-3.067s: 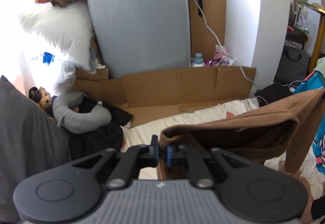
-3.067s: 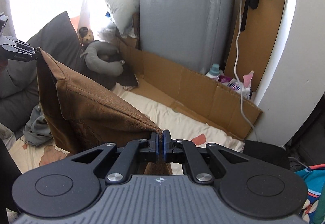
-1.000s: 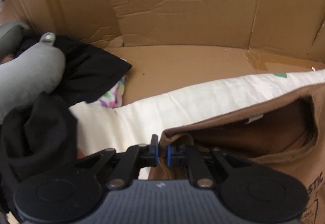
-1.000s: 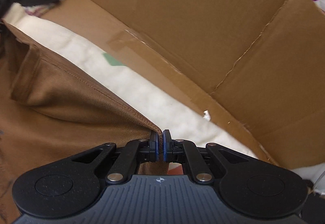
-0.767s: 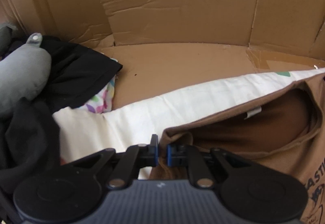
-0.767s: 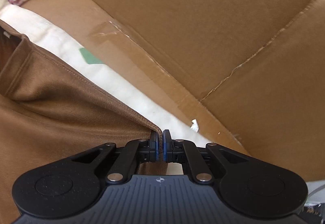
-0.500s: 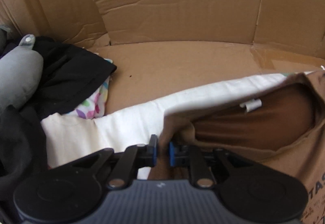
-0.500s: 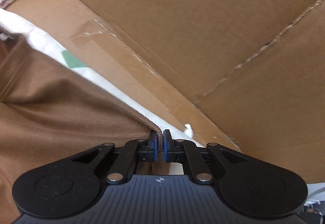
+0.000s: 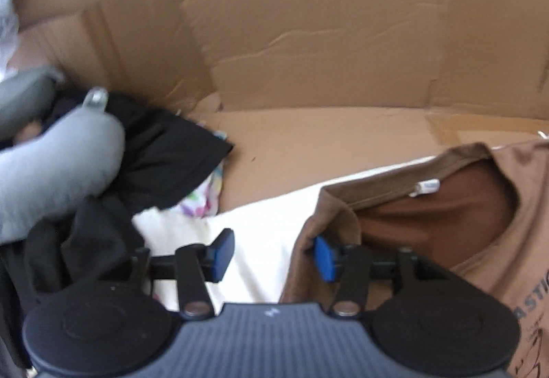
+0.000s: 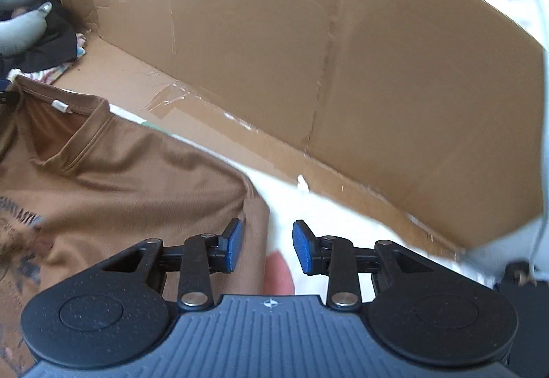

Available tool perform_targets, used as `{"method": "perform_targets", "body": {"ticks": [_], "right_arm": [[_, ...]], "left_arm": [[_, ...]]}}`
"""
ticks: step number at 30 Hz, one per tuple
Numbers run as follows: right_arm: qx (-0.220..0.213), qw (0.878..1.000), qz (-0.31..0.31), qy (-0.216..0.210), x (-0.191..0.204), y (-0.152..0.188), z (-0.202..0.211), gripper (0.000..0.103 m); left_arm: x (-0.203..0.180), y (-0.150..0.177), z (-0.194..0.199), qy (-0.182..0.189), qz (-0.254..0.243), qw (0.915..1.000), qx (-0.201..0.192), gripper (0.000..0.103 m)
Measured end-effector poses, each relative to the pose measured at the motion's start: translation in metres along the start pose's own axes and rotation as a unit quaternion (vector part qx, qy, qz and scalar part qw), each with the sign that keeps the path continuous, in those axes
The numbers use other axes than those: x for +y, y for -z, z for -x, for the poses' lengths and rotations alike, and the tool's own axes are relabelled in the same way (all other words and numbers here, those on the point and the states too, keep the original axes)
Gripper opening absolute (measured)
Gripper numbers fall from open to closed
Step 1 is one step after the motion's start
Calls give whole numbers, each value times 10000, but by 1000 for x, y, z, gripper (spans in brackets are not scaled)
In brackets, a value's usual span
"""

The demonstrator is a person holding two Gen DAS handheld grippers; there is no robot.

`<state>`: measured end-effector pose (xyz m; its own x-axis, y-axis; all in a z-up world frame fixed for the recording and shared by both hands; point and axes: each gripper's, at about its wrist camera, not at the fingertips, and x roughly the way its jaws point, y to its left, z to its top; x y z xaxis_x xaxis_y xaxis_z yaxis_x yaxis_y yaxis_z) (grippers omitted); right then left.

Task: Fold clothes
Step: 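Open both tools to release the brown shirt flat on the bed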

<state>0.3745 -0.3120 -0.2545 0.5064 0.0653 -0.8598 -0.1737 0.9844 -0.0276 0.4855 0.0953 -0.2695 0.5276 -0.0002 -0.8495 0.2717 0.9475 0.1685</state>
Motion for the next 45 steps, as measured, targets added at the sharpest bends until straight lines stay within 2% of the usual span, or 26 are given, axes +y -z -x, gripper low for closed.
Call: {"method": "perform_targets", "body": {"ticks": [3, 10, 15, 19, 24, 28, 32, 35, 36, 39, 45], "right_arm": [[43, 9995, -255, -183, -3, 17, 4, 40], [338, 9979, -445, -338, 2, 66, 9, 40], [586, 9957, -614, -378, 1, 92, 2, 45], [729, 9932, -746, -513, 1, 102, -2, 45], [925, 9902, -697, -778, 11, 105, -5, 45], [1032, 9912, -544, -628, 21, 111, -8, 45], [989, 9918, -672, -455, 27, 113, -11, 45], [939, 9942, -374, -355, 39, 113, -8, 21], [949, 9944, -298, -363, 41, 112, -6, 0], [1067, 9936, -146, -325, 36, 104, 2, 0], [1062, 9933, 336, 309, 6, 75, 24, 0]], "left_arm": [[4, -2, -5, 17, 174, 9998, 72, 53], [0, 9, 11, -188, -14, 9995, -245, 54], [24, 11, 13, -162, 542, 9983, -172, 59], [30, 17, 20, -131, 691, 9971, -283, 59], [18, 38, 42, 22, 710, 9962, -498, 59], [7, 62, 62, 158, 655, 9957, -643, 59], [-1, 84, 83, 281, 686, 9940, -808, 59], [-7, 99, 95, 358, 773, 9924, -888, 59], [-8, 101, 98, 371, 784, 9922, -897, 59], [-13, 106, 101, 403, 698, 9928, -887, 59], [-20, 109, 100, 417, 745, 9923, -897, 59]]}}
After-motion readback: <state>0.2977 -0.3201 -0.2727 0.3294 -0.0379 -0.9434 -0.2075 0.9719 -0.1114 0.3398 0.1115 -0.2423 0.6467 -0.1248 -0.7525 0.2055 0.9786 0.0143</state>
